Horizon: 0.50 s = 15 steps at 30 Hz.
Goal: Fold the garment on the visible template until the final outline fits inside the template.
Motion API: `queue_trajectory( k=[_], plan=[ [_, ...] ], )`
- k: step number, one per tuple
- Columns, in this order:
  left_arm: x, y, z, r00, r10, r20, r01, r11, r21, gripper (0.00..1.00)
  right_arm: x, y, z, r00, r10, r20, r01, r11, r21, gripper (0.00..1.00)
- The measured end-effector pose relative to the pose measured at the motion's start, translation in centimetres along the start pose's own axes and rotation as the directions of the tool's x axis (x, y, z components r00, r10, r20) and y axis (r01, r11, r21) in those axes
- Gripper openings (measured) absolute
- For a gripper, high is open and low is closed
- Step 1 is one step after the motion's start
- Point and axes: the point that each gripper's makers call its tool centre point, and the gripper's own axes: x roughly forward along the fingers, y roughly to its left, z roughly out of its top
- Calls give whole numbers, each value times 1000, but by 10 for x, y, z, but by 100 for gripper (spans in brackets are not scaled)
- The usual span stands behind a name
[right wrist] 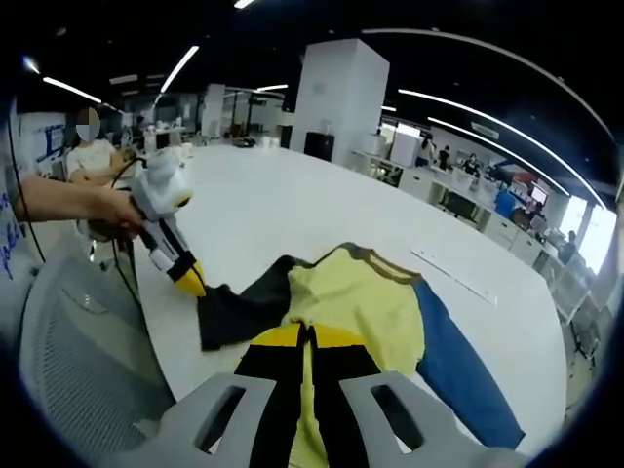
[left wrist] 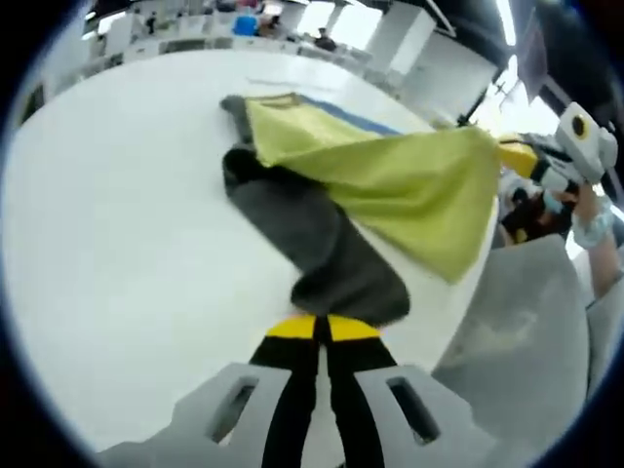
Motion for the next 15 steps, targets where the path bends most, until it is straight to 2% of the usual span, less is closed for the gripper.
queue_trajectory(
  k=[10,15],
  plan=[
    [-10,28,9,999,51,-19,-49,996,71,0,7,16,8,1000,27,-10,-27,1000,-3,3],
    [-16,47,18,997,78,9,-78,994,74,0,10,26,10,999,49,-23,-49,999,-3,3]
  ],
)
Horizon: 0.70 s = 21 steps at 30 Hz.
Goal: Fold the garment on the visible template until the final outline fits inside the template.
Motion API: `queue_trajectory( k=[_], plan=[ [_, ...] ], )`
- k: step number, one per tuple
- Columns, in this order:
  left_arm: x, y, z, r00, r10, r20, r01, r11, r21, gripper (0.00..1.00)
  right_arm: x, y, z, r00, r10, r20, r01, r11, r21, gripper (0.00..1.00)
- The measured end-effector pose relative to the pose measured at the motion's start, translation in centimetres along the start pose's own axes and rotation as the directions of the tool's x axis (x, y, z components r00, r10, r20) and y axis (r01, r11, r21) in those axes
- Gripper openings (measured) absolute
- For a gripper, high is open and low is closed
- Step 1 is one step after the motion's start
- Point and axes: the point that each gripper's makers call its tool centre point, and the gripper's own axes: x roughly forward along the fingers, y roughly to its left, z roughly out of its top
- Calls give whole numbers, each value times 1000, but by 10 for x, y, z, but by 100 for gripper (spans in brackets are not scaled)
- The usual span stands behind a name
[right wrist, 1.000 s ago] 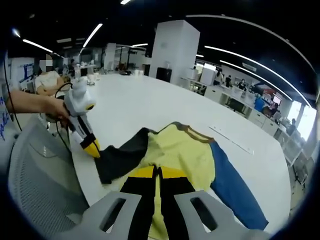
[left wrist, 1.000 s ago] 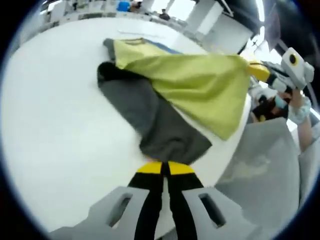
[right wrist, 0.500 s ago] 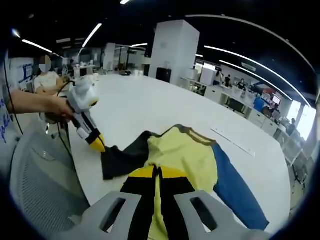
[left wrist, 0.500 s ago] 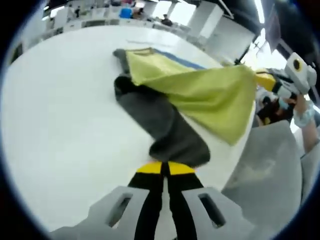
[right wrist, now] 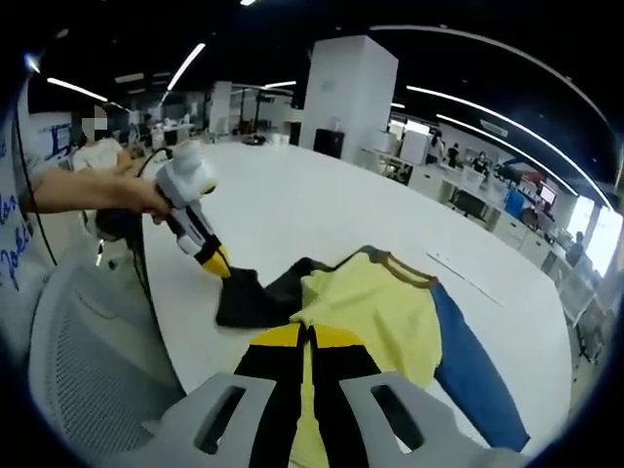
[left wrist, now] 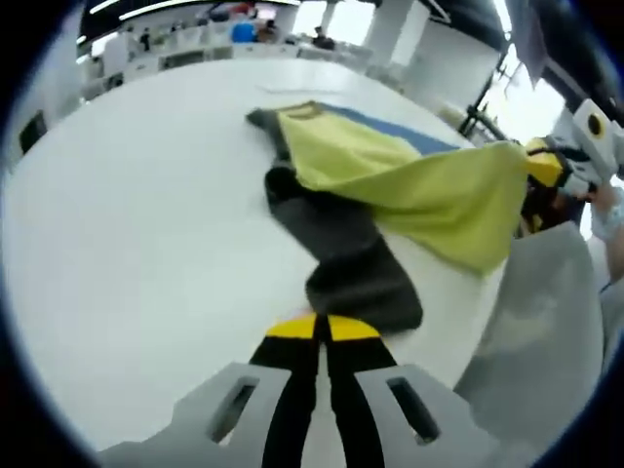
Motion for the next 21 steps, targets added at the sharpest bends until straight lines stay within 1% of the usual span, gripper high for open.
queue_trajectory(
  k=[1,2,3,4,8,10,17,18,21],
  plan=[
    [-1,3,1,1000,0,3,0,1000,-3,0,1,2,0,1000,2,-1,-2,1000,1,3],
    [-2,7,3,1000,14,16,-14,1000,-25,0,1,4,1,1000,7,-1,-7,1000,2,3],
    [-3,13,6,999,23,39,-22,999,-31,0,2,9,2,1000,21,0,-21,1000,12,3],
    [-5,17,7,999,30,45,-28,999,-43,0,3,12,3,1000,29,2,-29,999,17,3],
    [-10,32,11,996,66,63,-64,997,-38,0,8,26,4,998,56,-13,-55,998,14,3],
    [-15,42,15,993,88,74,-85,996,-37,0,11,35,5,997,80,-16,-80,997,15,3],
    [-35,72,25,980,166,113,-166,986,-15,0,25,66,6,987,157,-37,-156,988,19,3],
    [-38,75,25,978,173,117,-173,985,-12,0,27,73,4,983,180,-47,-179,984,25,3],
    [-45,86,27,971,200,133,-200,980,-13,0,32,81,1,978,198,-64,-197,980,29,3]
  ],
)
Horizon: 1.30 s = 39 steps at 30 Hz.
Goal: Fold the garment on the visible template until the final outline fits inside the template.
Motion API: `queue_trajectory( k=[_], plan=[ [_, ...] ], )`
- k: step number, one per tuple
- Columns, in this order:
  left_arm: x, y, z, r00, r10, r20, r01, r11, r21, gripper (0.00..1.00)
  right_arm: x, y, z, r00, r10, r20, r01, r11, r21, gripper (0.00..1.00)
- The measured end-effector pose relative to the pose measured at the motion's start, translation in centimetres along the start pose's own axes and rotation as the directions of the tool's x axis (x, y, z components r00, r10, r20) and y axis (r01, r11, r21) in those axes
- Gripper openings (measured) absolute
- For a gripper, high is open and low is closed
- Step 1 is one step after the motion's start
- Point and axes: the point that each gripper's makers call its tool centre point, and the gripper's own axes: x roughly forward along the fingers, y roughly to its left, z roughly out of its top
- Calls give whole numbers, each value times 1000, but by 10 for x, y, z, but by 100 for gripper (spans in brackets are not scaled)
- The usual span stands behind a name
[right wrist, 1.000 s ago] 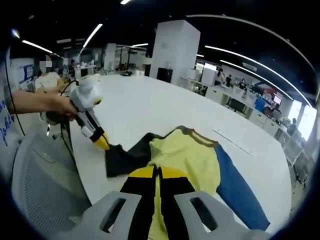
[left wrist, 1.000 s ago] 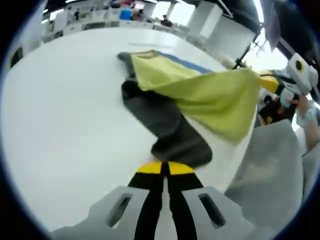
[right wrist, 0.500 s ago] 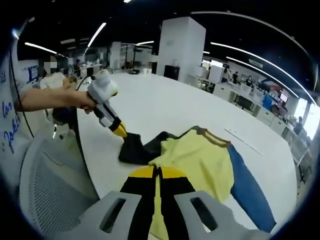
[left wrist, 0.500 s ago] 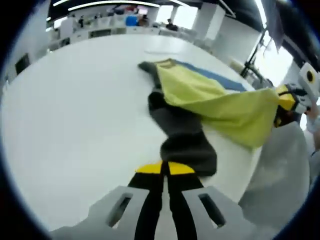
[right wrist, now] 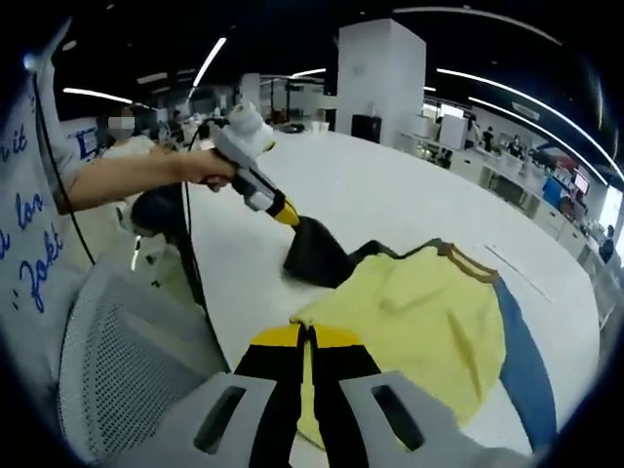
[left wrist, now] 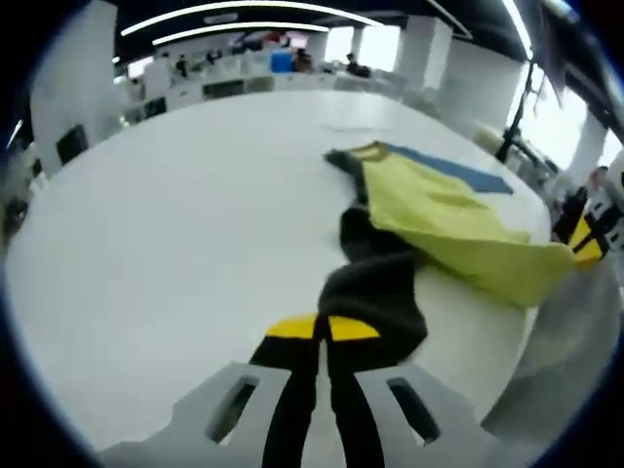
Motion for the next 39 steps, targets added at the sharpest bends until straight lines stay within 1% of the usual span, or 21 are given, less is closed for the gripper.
queue_trajectory(
  k=[2,3,8,9,11,14,18,21,25,26,32,35,36,39],
  plan=[
    [-2,8,1,1000,14,6,-14,1000,1,0,4,6,-3,1000,21,-13,-21,1000,3,2],
    [-4,13,4,999,35,19,-35,999,-2,0,6,8,-4,1000,27,-16,-27,1000,7,2],
    [-12,25,13,996,69,61,-70,998,5,0,12,16,-5,999,41,-27,-40,999,29,2],
    [-13,26,14,995,74,68,-75,997,11,0,13,18,-5,999,42,-29,-41,999,31,2],
    [-15,32,22,990,99,104,-105,993,59,0,16,21,-7,998,47,-39,-45,998,35,2],
    [-17,35,25,988,110,106,-118,990,81,0,20,26,-11,996,57,-61,-55,998,33,2],
    [-22,39,33,986,102,133,-114,990,84,0,25,35,-14,994,75,-84,-72,997,36,2],
    [-27,44,37,984,105,145,-122,986,111,0,28,40,-11,993,79,-85,-75,996,48,2],
    [-32,52,43,978,120,172,-148,976,162,0,35,43,-4,995,63,-71,-57,996,73,2],
    [-32,53,43,978,119,170,-147,975,167,0,37,43,-4,996,58,-70,-52,996,77,2],
    [-36,67,56,975,105,198,-147,967,210,0,44,47,0,997,21,-68,-14,993,114,2],
    [-35,73,62,974,96,207,-148,957,250,0,45,51,5,999,5,-52,3,989,145,1],
    [-36,71,65,973,87,214,-141,957,254,0,45,54,7,999,5,-46,2,988,154,1],
    [-35,75,72,971,71,230,-134,954,268,0,46,60,21,1000,3,-4,-2,984,178,1]
  ],
)
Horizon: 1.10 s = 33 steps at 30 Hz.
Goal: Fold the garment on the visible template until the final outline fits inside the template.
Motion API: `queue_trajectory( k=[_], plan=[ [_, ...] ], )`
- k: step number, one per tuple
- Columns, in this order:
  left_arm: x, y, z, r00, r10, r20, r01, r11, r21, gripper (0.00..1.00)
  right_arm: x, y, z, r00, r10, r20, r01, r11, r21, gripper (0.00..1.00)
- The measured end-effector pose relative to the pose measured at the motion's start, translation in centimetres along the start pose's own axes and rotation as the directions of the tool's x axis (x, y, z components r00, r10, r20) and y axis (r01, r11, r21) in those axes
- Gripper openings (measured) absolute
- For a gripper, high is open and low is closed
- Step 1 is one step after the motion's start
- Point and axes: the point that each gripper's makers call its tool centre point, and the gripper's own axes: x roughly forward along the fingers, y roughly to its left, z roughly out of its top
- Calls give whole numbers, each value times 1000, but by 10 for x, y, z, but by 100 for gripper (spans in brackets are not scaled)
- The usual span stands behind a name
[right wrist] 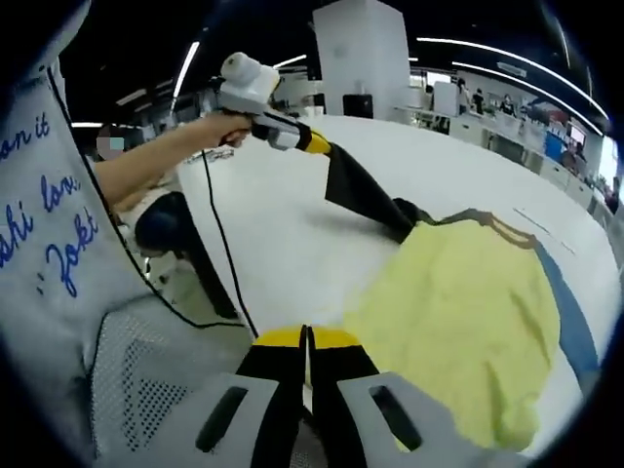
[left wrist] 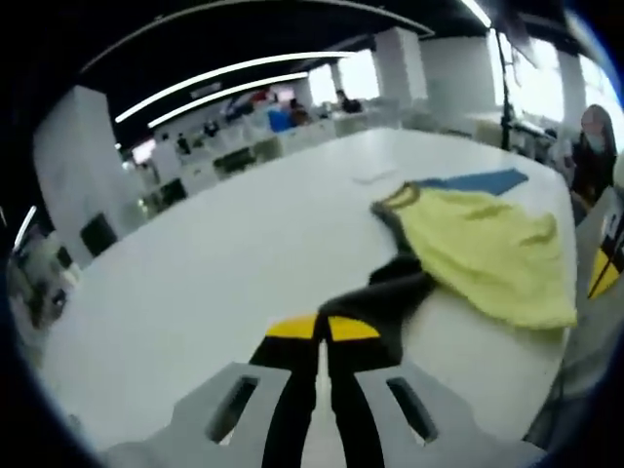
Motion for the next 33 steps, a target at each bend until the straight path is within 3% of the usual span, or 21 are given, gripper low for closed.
queue_trajectory(
  k=[7,14,20,25,29,33],
  plan=[
    [-6,7,16,999,-18,42,15,998,67,0,0,-13,26,997,-53,57,52,999,12,1],
    [-14,36,24,998,17,66,-24,993,114,0,0,-16,63,983,-83,162,79,996,33,1],
    [-22,59,37,991,71,114,-89,984,156,0,11,-10,58,986,-93,137,90,996,28,1],
    [-18,69,40,989,100,111,-126,959,255,0,11,-7,57,986,-104,131,101,994,29,1],
    [-16,70,31,991,119,69,-136,924,358,0,6,-12,60,981,-140,137,136,990,34,1],
    [-18,59,16,995,92,38,-100,914,393,0,6,-14,55,981,-155,119,152,988,34,1]
  ],
)
